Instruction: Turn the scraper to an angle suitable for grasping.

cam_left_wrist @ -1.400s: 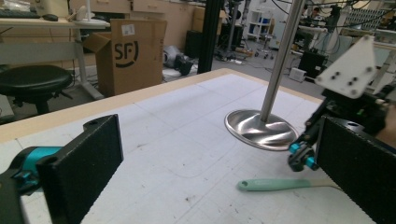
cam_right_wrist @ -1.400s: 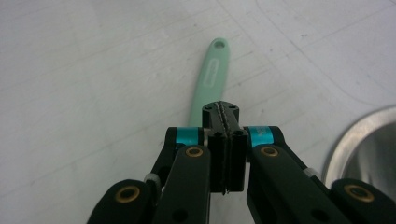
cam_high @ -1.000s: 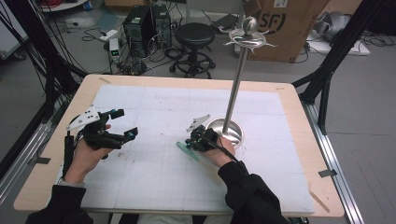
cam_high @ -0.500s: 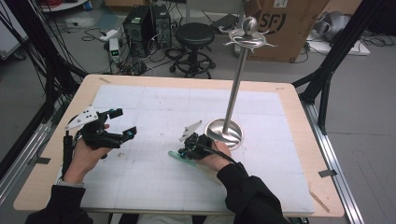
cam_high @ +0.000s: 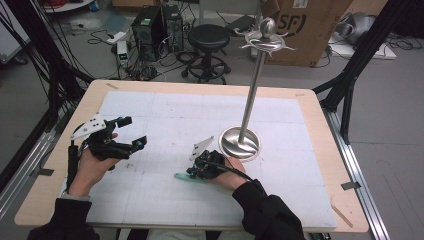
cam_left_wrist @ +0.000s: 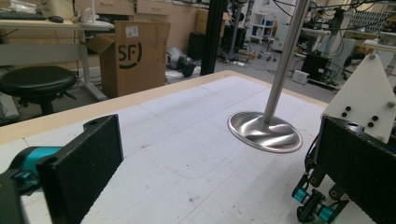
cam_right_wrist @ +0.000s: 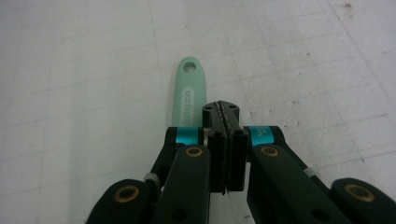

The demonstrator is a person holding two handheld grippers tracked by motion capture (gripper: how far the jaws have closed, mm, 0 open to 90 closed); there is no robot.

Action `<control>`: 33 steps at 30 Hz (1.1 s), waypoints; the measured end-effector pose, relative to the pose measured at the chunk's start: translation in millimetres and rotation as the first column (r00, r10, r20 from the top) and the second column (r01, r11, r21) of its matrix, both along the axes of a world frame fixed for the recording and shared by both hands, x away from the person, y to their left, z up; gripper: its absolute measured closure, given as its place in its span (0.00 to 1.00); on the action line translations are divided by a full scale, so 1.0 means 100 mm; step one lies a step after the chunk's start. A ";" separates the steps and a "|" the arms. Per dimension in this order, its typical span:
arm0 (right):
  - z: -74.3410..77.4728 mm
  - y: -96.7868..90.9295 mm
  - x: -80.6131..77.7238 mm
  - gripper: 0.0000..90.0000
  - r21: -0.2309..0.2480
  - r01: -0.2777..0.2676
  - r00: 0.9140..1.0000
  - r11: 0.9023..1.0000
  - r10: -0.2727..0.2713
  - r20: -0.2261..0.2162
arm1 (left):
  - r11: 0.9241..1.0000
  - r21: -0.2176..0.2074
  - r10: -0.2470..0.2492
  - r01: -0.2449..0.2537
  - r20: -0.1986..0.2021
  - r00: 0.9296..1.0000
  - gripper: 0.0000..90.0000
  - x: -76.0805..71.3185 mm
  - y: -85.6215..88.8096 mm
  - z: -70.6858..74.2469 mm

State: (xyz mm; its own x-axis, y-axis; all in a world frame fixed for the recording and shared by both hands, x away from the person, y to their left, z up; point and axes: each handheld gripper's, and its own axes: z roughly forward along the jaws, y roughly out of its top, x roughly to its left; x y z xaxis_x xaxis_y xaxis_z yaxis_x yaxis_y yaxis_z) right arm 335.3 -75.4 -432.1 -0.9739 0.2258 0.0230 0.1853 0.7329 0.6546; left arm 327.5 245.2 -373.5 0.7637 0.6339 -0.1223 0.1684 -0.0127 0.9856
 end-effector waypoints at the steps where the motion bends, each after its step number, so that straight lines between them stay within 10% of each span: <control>1: 0.02 -0.01 0.00 1.00 0.024 0.002 1.000 1.000 -0.002 0.005 | 1.000 -0.002 0.001 -0.001 -0.001 1.000 0.02 0.00 0.00 0.00; 5: 0.12 -0.07 -0.03 0.98 0.068 0.012 1.000 0.998 -0.013 0.013 | 1.000 -0.003 0.004 -0.004 0.004 1.000 0.02 0.00 0.02 0.01; 19: 0.29 -0.60 -0.15 0.33 0.172 0.177 0.984 0.969 -0.174 -0.035 | 1.000 0.030 -0.008 0.008 0.003 1.000 0.02 -0.05 -0.03 0.01; 24: 0.31 -0.66 -0.20 0.00 0.120 0.252 0.968 0.960 -0.248 -0.043 | 0.999 0.035 0.002 -0.003 0.016 1.000 0.02 -0.08 -0.02 0.02; 33: 0.30 -0.63 -0.20 0.00 0.009 0.168 0.984 0.986 -0.168 -0.063 | 0.999 0.033 0.018 -0.019 0.025 1.000 0.02 -0.14 0.05 0.01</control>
State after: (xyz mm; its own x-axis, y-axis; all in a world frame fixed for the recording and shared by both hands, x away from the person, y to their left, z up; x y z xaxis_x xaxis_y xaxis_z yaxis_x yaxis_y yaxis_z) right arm 314.9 -138.1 -402.5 -0.9187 0.3852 0.0867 0.3456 0.6783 0.6485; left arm 313.7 249.8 -372.6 0.7542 0.6515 -0.0823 0.1449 -0.0429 0.9885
